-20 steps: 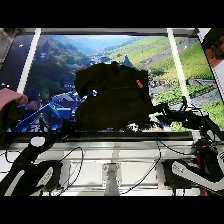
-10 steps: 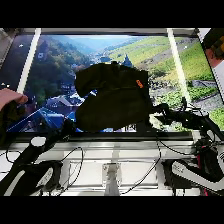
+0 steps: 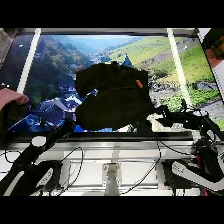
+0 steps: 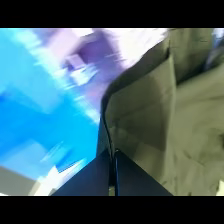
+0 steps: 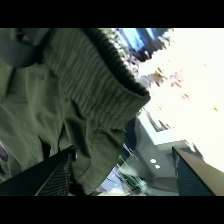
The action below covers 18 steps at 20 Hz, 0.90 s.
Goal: Fold the clothes and pants, and hang the long-sleeved shirts on hangers.
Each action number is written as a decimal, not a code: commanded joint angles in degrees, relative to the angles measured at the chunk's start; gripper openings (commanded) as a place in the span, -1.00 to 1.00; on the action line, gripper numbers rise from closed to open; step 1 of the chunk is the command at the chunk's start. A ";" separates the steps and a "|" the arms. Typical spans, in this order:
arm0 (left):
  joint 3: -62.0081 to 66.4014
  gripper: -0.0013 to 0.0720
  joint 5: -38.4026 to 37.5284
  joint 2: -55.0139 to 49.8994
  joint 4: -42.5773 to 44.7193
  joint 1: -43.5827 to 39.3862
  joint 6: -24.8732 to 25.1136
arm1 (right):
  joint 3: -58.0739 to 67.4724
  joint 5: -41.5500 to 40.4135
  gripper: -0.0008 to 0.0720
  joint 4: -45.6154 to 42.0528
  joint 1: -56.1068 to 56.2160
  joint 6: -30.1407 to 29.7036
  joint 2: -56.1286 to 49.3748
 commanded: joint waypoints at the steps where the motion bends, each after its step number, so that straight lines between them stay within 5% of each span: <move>1: 1.44 -0.94 0.46 2.47 0.44 -0.04 1.92 | -0.04 -1.25 0.89 -3.82 0.04 7.80 -0.48; 8: 1.49 -0.94 -0.44 3.74 0.39 -0.04 1.90 | -0.04 -3.28 0.88 9.11 3.91 1.97 -7.67; 10: 1.49 -0.94 -0.44 3.76 0.37 -0.04 1.88 | -0.04 -7.65 0.88 10.58 6.67 2.89 -8.04; 13: 1.49 -0.94 -0.42 3.82 0.39 -0.04 1.90 | -0.04 -12.81 0.57 10.84 7.67 7.10 -8.04; 18: 1.49 -0.94 -0.42 3.82 0.39 -0.04 1.90 | -0.04 -16.35 0.56 10.84 7.65 7.21 -8.04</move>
